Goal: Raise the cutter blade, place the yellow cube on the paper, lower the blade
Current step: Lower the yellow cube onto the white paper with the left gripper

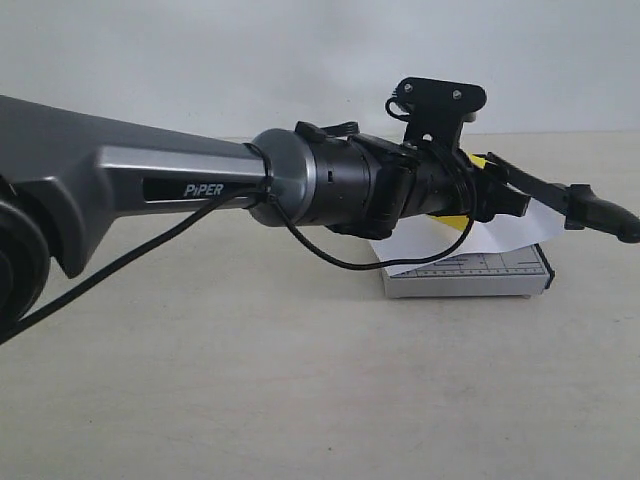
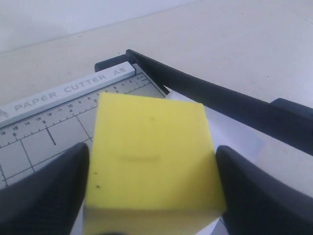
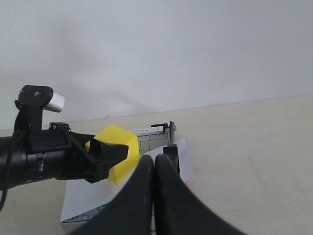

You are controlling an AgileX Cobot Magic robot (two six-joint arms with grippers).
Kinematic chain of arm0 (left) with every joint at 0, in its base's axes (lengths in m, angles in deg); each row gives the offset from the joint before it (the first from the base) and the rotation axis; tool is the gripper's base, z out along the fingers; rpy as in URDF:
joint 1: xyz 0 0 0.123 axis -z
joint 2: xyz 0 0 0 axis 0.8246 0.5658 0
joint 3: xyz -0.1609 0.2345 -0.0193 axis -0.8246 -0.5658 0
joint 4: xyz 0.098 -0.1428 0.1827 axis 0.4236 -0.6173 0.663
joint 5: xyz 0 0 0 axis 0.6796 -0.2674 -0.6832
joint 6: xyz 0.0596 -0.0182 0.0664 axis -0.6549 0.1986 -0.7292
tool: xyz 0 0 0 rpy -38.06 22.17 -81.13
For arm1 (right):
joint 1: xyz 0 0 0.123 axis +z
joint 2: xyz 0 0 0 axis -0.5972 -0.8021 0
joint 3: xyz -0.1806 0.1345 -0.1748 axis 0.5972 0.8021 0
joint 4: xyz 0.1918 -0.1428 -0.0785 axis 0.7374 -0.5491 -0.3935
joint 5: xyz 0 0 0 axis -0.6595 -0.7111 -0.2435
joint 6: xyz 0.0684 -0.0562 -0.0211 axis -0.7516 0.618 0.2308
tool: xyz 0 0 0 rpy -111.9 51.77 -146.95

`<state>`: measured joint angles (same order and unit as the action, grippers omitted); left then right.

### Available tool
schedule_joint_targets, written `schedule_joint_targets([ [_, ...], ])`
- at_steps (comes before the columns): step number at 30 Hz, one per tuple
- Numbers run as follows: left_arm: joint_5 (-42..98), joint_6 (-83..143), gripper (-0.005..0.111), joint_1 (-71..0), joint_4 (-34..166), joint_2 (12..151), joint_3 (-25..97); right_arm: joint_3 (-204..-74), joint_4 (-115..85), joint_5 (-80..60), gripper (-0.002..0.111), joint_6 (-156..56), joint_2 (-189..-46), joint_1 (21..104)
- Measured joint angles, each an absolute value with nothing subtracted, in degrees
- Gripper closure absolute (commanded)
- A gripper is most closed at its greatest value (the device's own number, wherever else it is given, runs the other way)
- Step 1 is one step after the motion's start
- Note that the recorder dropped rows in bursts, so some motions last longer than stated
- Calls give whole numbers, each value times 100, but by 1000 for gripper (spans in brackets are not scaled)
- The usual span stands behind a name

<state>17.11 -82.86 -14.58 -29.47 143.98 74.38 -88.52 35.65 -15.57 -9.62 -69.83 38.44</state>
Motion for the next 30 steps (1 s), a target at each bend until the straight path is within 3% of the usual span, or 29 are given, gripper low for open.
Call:
schedule_joint_targets([
  [30,1659,-8296,102,-1548,-2947,14608,7485,-8852,3565,-1557,108,-969,-6983,3844],
])
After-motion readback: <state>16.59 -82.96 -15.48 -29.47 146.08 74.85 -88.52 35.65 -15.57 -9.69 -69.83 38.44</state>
